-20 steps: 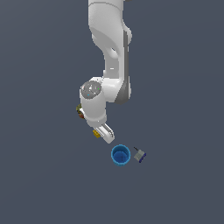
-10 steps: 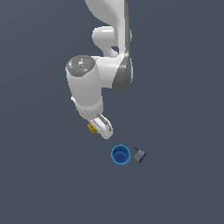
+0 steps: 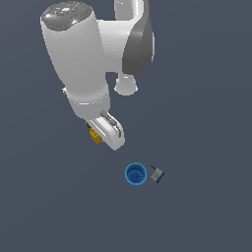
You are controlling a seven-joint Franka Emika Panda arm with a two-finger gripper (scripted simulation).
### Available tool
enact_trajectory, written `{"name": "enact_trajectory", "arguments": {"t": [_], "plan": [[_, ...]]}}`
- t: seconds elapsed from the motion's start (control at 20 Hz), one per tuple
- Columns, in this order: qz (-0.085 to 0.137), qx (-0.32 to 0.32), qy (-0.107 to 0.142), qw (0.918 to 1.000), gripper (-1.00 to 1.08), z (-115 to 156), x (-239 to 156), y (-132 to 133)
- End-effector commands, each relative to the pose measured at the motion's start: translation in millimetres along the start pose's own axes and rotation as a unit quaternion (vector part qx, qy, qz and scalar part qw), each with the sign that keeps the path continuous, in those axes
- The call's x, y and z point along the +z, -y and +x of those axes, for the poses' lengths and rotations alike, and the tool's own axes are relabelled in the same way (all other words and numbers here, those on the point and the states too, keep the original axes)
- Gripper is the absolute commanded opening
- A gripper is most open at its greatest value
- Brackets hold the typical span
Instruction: Pick up a designated object from a clutter of objects.
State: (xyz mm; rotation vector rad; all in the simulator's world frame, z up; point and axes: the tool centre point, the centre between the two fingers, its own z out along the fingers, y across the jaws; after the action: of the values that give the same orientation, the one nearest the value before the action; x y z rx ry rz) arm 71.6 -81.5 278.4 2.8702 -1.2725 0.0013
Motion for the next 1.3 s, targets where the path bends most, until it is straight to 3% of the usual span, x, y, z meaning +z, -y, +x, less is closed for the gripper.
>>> {"name": "enact_trajectory", "arguments": {"t": [0.0, 0.6, 1.25], "plan": [[0.000, 0.000, 0.000, 1.0000, -1.00, 5.6, -24.6, 4.2], [0.000, -0.001, 0.000, 1.0000, -1.00, 29.0, -111.7, 21.7], [0.001, -0.001, 0.001, 1.0000, -1.00, 40.3, -147.9, 30.2]]}}
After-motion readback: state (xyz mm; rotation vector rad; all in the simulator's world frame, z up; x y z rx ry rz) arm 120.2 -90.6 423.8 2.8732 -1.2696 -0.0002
